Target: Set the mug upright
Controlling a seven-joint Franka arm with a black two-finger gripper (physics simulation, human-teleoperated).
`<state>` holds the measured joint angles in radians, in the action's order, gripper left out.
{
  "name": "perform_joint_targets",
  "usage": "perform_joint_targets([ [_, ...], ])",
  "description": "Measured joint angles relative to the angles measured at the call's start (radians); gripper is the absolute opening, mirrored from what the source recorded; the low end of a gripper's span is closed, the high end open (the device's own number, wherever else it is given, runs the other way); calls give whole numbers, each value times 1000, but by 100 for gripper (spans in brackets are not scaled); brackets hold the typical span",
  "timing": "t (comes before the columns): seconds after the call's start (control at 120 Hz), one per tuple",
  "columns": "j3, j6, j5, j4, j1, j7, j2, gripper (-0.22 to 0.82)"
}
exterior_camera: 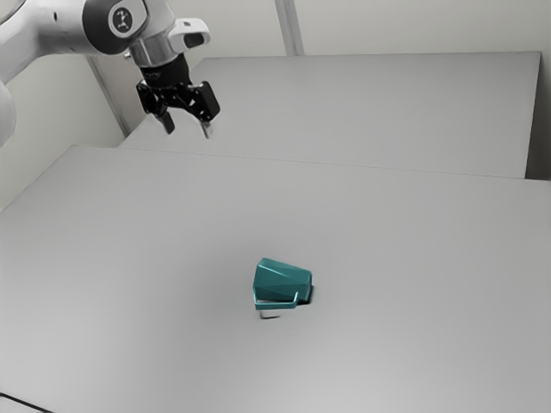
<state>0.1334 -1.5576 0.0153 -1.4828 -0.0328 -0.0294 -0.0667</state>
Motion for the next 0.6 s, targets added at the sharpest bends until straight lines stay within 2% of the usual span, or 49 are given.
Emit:
perform_joint_targets([
  [0.375,-4,15,-20,-16,-17,-7,11,60],
  [0.6,1,-10,-84,-133,-34,-15,53,60],
])
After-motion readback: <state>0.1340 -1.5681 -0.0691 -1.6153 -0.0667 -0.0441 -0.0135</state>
